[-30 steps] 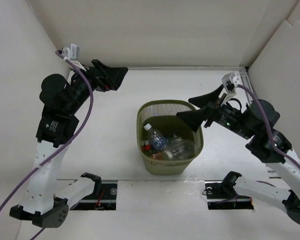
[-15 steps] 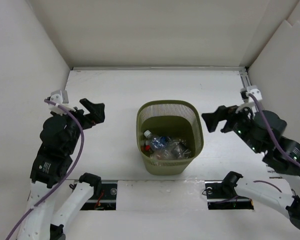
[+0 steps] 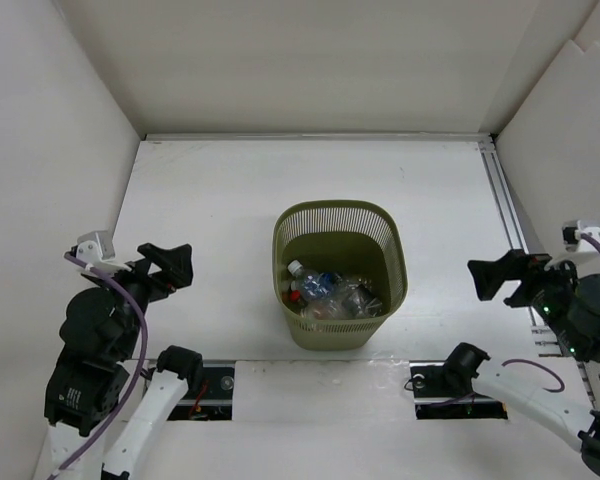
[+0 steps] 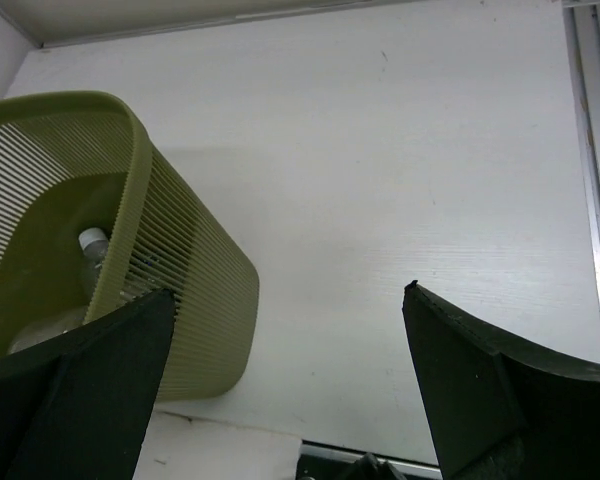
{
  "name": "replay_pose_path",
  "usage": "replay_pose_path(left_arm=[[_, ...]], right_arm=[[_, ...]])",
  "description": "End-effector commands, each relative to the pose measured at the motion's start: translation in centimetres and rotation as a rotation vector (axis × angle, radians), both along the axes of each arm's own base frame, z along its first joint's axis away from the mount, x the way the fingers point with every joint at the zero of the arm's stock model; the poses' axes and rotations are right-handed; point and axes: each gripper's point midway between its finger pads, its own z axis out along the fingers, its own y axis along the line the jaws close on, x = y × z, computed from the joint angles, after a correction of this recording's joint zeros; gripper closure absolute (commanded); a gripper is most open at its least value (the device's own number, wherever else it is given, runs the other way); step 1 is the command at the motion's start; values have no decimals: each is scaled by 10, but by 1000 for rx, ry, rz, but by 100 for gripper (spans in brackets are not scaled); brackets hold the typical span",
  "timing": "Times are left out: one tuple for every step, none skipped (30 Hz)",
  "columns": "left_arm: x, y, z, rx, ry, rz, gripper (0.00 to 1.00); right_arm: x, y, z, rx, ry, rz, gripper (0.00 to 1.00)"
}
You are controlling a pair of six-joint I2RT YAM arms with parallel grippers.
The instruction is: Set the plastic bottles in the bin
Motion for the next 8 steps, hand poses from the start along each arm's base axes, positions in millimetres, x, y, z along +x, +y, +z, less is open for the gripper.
replay_pose_path(left_arm=[[-11, 9, 14, -16, -31, 34, 0], [-13, 13, 15, -13, -29, 49, 0], [-15, 13, 15, -12, -26, 49, 0], [-16, 16, 19, -14, -37, 61, 0], [-14, 15, 18, -11, -29, 62, 0], [-14, 17, 18, -10, -29, 71, 0], [-14, 17, 18, -10, -29, 71, 0], [-14, 17, 18, -10, -29, 71, 0]], right_arm=[[-21, -28, 3, 33, 3, -44, 1], [-26, -32, 4, 39, -2, -44, 1], [-27, -36, 4, 42, 0, -56, 1], [-32, -41, 5, 47, -5, -56, 1], [-34, -43, 5, 55, -12, -56, 1], [-36, -45, 6, 54, -11, -56, 1], [-38, -47, 6, 62, -19, -56, 1], [-38, -47, 6, 62, -19, -56, 1]])
